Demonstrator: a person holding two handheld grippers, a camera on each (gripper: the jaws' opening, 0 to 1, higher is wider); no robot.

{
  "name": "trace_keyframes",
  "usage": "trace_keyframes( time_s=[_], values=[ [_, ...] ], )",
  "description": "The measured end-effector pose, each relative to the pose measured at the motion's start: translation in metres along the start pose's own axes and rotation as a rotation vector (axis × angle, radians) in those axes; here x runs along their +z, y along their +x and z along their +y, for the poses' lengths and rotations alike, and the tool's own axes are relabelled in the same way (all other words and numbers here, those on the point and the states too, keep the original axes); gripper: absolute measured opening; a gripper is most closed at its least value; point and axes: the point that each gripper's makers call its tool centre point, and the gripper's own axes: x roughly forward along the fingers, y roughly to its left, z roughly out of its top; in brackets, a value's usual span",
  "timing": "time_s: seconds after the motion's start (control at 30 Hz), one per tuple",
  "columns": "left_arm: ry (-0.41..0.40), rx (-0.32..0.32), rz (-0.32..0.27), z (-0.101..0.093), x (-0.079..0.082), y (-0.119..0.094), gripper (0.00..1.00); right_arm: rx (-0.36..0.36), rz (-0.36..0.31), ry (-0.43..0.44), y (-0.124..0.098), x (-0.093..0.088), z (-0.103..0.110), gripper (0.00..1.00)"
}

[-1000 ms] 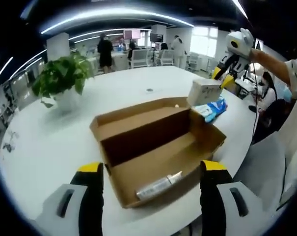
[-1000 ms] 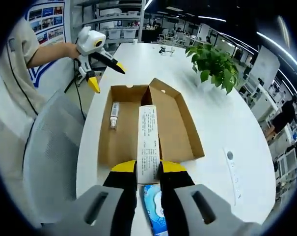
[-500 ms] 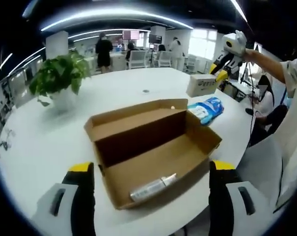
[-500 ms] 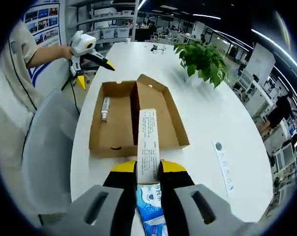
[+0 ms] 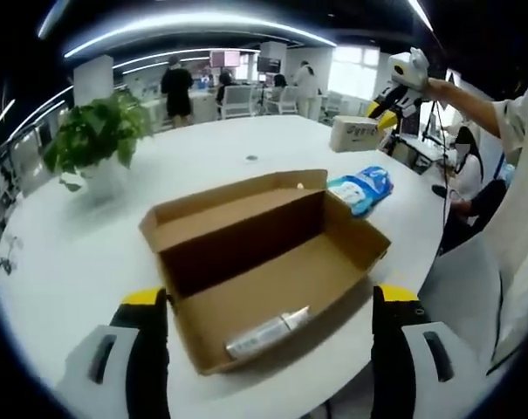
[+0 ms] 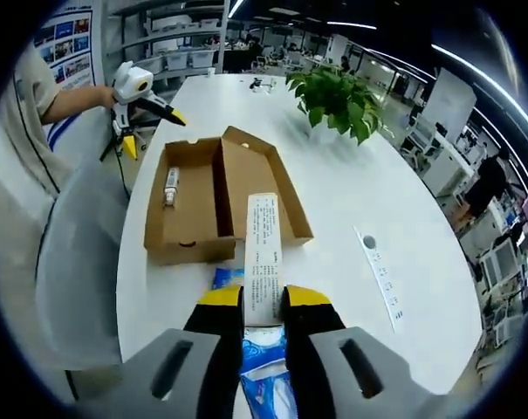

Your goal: Operate the shoe box by opening the lid, removing the specified soft item, and placing it in the target area until the item is outside and the box remains undamaged.

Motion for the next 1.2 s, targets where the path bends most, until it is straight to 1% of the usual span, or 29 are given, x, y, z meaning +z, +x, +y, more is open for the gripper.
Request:
trace_keyframes(
  time_s=[0.2,0.57,0.93,1.2],
  values=[
    [-0.003,-0.015,-0.006,-0.002,0.002,0.002,1.0,-0.001,0.029,-0.001,-0.004,-0.016,-0.006,0.14],
    [-0.011,-0.016,0.002,-0.003,-0.003,0.004,1.0,0.008,0.083,-0.002,-0.003,-0.043,-0.02,0.14],
    [-0.014,-0.033,0.007,-0.01,-0.005,0.008,1.0,0.024,0.145,-0.009,0.007,-0.077,-0.036,0.14],
    [-0.019,-0.031,0.023,-0.012,-0.008,0.011,1.0,0.032,0.192,-0.013,0.016,-0.1,-0.048,0.14]
  ],
)
